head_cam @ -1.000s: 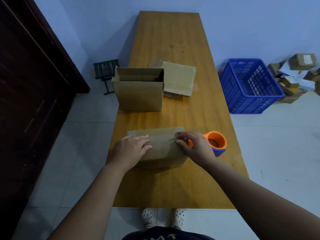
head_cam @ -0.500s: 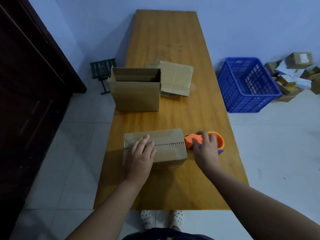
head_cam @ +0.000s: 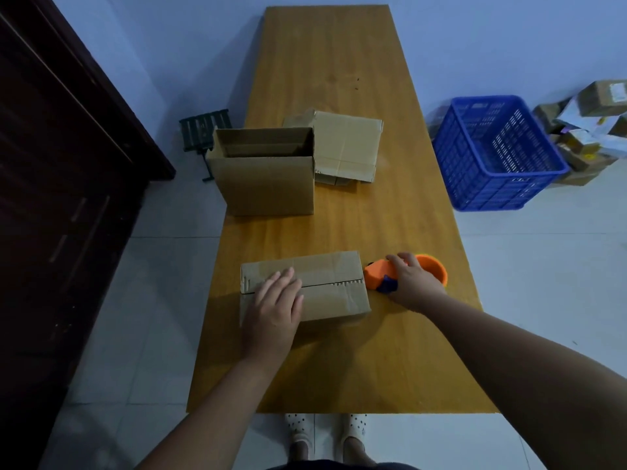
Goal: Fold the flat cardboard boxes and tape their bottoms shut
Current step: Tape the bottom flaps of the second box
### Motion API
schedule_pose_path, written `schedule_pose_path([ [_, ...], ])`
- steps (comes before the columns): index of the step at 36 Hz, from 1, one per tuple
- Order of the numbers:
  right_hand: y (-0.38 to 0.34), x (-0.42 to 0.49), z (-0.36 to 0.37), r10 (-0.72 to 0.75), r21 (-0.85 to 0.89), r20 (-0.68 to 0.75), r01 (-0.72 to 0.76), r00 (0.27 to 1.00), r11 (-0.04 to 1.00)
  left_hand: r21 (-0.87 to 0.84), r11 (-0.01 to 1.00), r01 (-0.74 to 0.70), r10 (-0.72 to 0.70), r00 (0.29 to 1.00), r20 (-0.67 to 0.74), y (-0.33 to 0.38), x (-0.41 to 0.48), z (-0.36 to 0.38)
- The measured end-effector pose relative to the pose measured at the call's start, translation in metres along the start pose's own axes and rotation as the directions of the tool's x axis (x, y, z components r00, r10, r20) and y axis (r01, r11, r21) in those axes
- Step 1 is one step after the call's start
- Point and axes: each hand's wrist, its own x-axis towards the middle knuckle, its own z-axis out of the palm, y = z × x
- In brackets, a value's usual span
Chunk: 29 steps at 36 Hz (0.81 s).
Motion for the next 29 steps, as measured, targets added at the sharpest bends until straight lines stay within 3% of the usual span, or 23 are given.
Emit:
schedule_pose_path([
  [8,0.002,0.013,-0.011,-0.079,0.009,0.110,0.078,0.991,0.997,0.024,1.000,0.003,-0.003,1.000,0.001,-0.002,-0.001,0.002],
  [14,0.006,0.012,-0.011,-0.098,0.037,0.089,0.095,0.991,0.995,0.035,0.999,0.000,0.001,1.000,-0.007,-0.002,0.000,0.002],
  [18,0.006,0.008,-0.012,-0.066,0.128,0.000,0.065,0.998,0.990,0.046,0.999,-0.017,0.019,1.000,-0.024,-0.001,0.000,0.002],
  [24,-0.008,-0.003,-0.038,0.011,0.400,-0.264,0.099,0.964,0.911,0.053,0.999,-0.014,0.015,1.000,-0.013,-0.002,0.000,0.002],
  [27,-0.020,-0.013,-0.061,-0.009,0.506,-0.411,0.236,0.912,0.830,0.027,1.000,0.000,0.000,1.000,0.010,-0.003,0.001,0.003],
  [29,-0.031,-0.026,-0.081,-0.090,0.592,-0.411,0.340,0.907,0.730,0.000,1.000,0.013,-0.013,1.000,0.018,-0.003,0.001,0.004],
])
